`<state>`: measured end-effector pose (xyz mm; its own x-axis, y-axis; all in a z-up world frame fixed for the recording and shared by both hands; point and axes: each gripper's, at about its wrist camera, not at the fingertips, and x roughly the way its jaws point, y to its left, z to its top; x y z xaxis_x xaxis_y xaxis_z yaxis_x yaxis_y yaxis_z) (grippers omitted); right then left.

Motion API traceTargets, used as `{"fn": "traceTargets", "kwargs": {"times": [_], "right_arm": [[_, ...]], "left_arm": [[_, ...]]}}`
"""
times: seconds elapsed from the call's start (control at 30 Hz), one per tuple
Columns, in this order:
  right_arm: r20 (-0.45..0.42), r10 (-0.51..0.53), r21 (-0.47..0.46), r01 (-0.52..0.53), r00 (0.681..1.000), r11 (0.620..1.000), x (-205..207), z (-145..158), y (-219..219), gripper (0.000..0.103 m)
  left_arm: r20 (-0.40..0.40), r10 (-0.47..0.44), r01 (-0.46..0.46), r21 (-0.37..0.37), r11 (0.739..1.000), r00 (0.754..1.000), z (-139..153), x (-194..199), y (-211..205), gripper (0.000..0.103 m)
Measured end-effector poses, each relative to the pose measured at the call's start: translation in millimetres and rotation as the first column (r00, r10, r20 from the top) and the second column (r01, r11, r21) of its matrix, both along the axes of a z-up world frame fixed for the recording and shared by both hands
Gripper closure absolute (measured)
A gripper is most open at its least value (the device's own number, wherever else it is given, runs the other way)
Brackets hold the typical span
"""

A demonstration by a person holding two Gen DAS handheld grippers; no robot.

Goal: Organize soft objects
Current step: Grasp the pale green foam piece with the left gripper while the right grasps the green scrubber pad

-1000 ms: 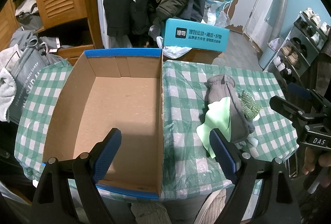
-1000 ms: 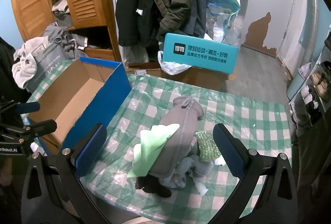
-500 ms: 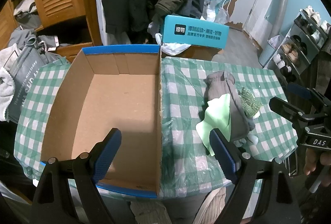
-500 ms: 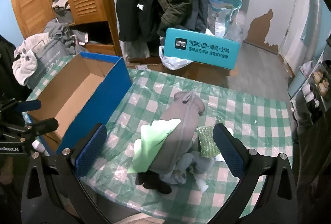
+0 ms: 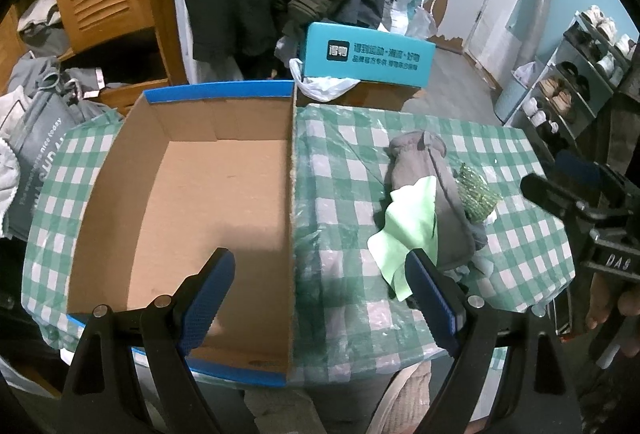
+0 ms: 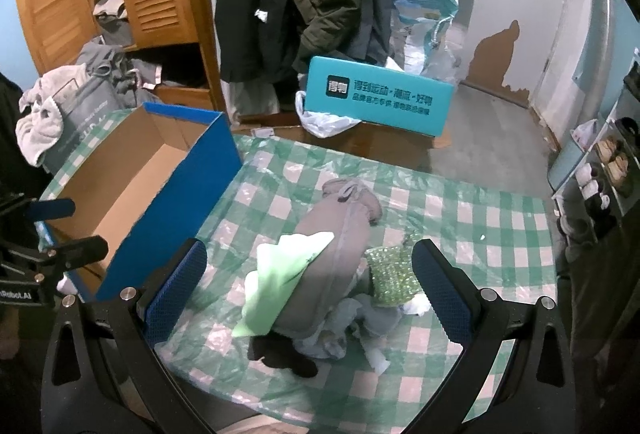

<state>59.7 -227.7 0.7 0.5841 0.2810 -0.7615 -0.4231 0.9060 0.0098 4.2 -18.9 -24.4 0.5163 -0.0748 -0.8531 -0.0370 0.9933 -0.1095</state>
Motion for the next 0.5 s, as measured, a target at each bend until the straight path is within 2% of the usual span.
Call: {"fn": "traceTargets", "kwargs": {"times": [0.23, 0.5], "right_arm": [[-0.039, -0.055, 0.011, 0.055, 0.998, 0.998, 16, 1, -23, 0.002], [-0.057, -0.09, -0.055, 0.087, 0.994, 0.995, 35, 1, -48, 0.002]], "left_arm": [[-0.045, -0.044, 0.044, 0.002, 0.999, 0.998, -8, 14, -17, 0.015], [-0.085, -0.087, 0.088, 0.01, 0.996, 0.993, -20, 31, -44, 0.015]]}}
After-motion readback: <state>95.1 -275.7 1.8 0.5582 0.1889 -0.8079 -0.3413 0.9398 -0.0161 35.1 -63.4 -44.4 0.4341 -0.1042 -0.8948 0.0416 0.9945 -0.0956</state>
